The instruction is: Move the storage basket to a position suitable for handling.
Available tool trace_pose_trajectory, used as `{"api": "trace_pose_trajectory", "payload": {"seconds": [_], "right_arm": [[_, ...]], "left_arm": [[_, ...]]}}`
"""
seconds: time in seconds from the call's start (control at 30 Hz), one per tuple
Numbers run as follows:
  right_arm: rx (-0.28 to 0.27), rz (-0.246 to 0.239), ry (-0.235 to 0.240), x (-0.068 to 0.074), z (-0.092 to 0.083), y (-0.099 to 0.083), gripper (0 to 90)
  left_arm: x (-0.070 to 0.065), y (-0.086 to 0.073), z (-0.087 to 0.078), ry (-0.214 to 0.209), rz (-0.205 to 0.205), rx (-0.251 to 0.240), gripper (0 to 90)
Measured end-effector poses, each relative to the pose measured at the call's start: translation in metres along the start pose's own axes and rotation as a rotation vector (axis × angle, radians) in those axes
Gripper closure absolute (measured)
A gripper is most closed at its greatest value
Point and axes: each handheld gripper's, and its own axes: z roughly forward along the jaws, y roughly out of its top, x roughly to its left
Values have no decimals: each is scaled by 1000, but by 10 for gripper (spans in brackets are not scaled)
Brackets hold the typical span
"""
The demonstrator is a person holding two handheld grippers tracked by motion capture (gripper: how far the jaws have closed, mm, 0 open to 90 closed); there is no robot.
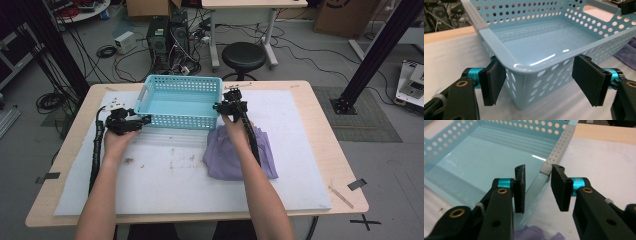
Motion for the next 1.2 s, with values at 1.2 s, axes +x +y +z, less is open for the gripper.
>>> {"api": "trace_pose_trajectory", "payload": {"seconds": [1.2], "right_arm": [[-46, 53, -26, -121, -53, -11, 490]], "left_arm": [[-90, 17, 64, -63, 118, 9, 271]]}}
